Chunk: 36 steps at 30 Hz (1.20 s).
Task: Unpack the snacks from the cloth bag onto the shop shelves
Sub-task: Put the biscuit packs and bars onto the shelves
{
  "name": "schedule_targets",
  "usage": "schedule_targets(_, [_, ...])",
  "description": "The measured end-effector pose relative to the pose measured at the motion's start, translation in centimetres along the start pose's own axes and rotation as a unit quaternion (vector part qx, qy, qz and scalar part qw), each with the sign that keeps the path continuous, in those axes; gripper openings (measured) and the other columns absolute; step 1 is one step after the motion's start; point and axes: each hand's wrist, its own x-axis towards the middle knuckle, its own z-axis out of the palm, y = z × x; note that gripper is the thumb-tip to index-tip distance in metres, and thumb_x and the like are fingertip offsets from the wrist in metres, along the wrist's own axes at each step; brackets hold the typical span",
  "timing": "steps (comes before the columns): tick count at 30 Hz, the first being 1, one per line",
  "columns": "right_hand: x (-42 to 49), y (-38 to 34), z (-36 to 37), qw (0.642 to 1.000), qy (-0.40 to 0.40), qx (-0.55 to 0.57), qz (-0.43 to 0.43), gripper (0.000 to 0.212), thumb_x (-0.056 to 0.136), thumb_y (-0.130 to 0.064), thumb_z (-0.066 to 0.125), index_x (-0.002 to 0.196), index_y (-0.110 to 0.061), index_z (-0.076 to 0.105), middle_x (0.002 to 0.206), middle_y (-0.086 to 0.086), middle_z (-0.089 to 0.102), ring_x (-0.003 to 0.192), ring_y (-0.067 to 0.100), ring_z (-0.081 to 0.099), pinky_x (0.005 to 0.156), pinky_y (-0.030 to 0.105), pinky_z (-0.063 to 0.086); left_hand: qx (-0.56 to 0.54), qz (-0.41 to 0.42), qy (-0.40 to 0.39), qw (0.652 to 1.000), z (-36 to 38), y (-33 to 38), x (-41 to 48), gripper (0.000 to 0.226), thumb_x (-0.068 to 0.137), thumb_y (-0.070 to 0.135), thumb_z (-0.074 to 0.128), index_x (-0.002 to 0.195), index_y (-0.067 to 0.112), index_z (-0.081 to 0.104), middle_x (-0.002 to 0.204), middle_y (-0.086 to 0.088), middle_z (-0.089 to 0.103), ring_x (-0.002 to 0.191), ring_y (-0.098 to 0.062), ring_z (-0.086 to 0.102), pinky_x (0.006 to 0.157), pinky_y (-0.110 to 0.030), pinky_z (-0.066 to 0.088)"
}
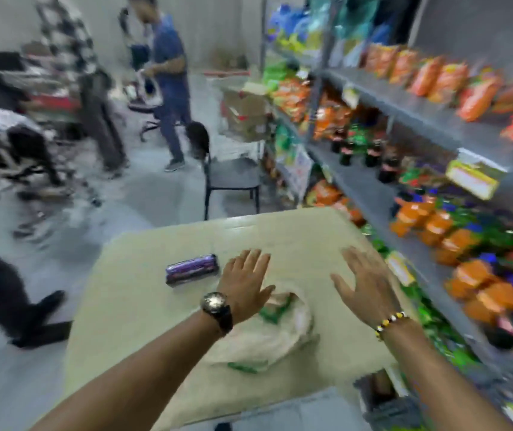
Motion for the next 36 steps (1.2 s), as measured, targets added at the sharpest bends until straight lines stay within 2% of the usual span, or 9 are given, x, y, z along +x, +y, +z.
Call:
schedule_targets(4, [4.9, -5.9, 8.1, 0.994, -0.090, 0.045, -0.034, 0.054, 0.088, -0.037, 0.062, 0.137, -0.016, 0.051, 0.143, 0.007, 0.052, 0.132, 0.027, 0.048, 0.109, 0.043, 0.040, -0.012, -0.125, -0.021, 0.992, 2.0, -11.5, -1.7, 0.073, 0.089, 0.056, 0.051, 0.146, 0.014, 0.036, 0.152, -0.013, 0.040, 0.137, -0.034, 0.038, 0.112, -0.045, 0.037])
schedule_targets(7, [9.1, -10.6, 13.7, 0.984, -0.157, 0.073, -0.043, 0.058, 0.089, -0.036, 0.063, 0.140, -0.016, 0.047, 0.144, 0.007, 0.050, 0.133, 0.026, 0.045, 0.111, 0.037, 0.035, -0.037, -0.209, -0.053, 0.976, 3.8, -18.7, -2.2, 0.076, 0.087, 0.055, 0.056, 0.148, 0.015, 0.033, 0.153, -0.013, 0.037, 0.138, -0.034, 0.036, 0.109, -0.045, 0.040])
schedule_targets(12, [14.2, -16.1, 21.5, 0.960, -0.255, 0.119, 0.002, 0.062, 0.090, -0.035, 0.062, 0.144, -0.018, 0.039, 0.149, 0.004, 0.043, 0.135, 0.023, 0.041, 0.113, 0.033, 0.032, -0.128, -0.306, -0.096, 0.938, 7.5, -26.3, -2.1, 0.078, 0.089, 0.056, 0.052, 0.152, 0.022, 0.022, 0.159, -0.008, 0.026, 0.142, -0.032, 0.030, 0.108, -0.047, 0.039])
schedule_targets(15, [16.8, -17.7, 26.4, 0.940, -0.312, 0.127, 0.047, 0.072, 0.088, -0.040, 0.064, 0.149, -0.019, 0.033, 0.153, 0.005, 0.037, 0.139, 0.021, 0.036, 0.113, 0.032, 0.029, -0.221, -0.362, -0.123, 0.897, 10.0, -29.9, -1.1, 0.087, 0.086, 0.063, 0.055, 0.154, 0.023, 0.019, 0.157, -0.009, 0.028, 0.138, -0.035, 0.038, 0.110, -0.045, 0.039])
schedule_targets(19, [20.0, -18.0, 31.8, 0.916, -0.384, 0.093, 0.063, 0.097, 0.074, -0.035, 0.079, 0.152, -0.019, 0.023, 0.156, 0.006, 0.030, 0.140, 0.023, 0.035, 0.113, 0.033, 0.031, -0.285, -0.359, -0.177, 0.871, 12.9, -33.1, 1.0, 0.097, 0.080, 0.053, 0.067, 0.156, 0.027, 0.013, 0.155, -0.012, 0.030, 0.133, -0.032, 0.046, 0.106, -0.040, 0.043])
schedule_targets(22, [22.0, -17.6, 35.2, 0.901, -0.422, 0.072, 0.072, 0.104, 0.067, -0.024, 0.083, 0.152, -0.020, 0.023, 0.155, 0.007, 0.031, 0.137, 0.025, 0.039, 0.111, 0.033, 0.036, -0.315, -0.354, -0.203, 0.857, 15.1, -34.8, 3.0, 0.106, 0.072, 0.043, 0.077, 0.155, 0.029, 0.013, 0.145, -0.014, 0.044, 0.126, -0.030, 0.052, 0.100, -0.040, 0.047])
schedule_targets(26, [23.1, -17.0, 38.9, 0.899, -0.435, 0.042, 0.019, 0.084, 0.064, -0.016, 0.073, 0.142, -0.019, 0.041, 0.132, 0.009, 0.055, 0.119, 0.027, 0.055, 0.100, 0.030, 0.045, -0.281, -0.319, -0.220, 0.878, 17.7, -35.4, 5.6, 0.098, 0.071, 0.034, 0.079, 0.152, 0.027, 0.025, 0.131, -0.011, 0.056, 0.116, -0.029, 0.058, 0.095, -0.038, 0.049])
schedule_targets(30, [23.0, -16.7, 40.2, 0.919, -0.392, 0.034, -0.023, 0.038, 0.069, -0.008, 0.063, 0.106, -0.019, 0.062, 0.102, 0.007, 0.066, 0.097, 0.028, 0.062, 0.080, 0.030, 0.049, -0.235, -0.309, -0.193, 0.901, 19.1, -35.0, 6.7, 0.047, 0.076, 0.034, 0.075, 0.120, 0.024, 0.060, 0.112, -0.004, 0.069, 0.103, -0.026, 0.064, 0.077, -0.029, 0.048])
schedule_targets(36, [22.9, -15.7, 38.5, 0.925, -0.376, 0.037, -0.035, 0.029, 0.065, -0.015, 0.067, 0.093, -0.022, 0.064, 0.092, 0.002, 0.071, 0.088, 0.027, 0.065, 0.072, 0.030, 0.051, -0.221, -0.285, -0.172, 0.917, 17.9, -34.4, 7.0, 0.031, 0.072, 0.034, 0.078, 0.097, 0.020, 0.066, 0.094, -0.001, 0.072, 0.089, -0.026, 0.066, 0.068, -0.032, 0.050])
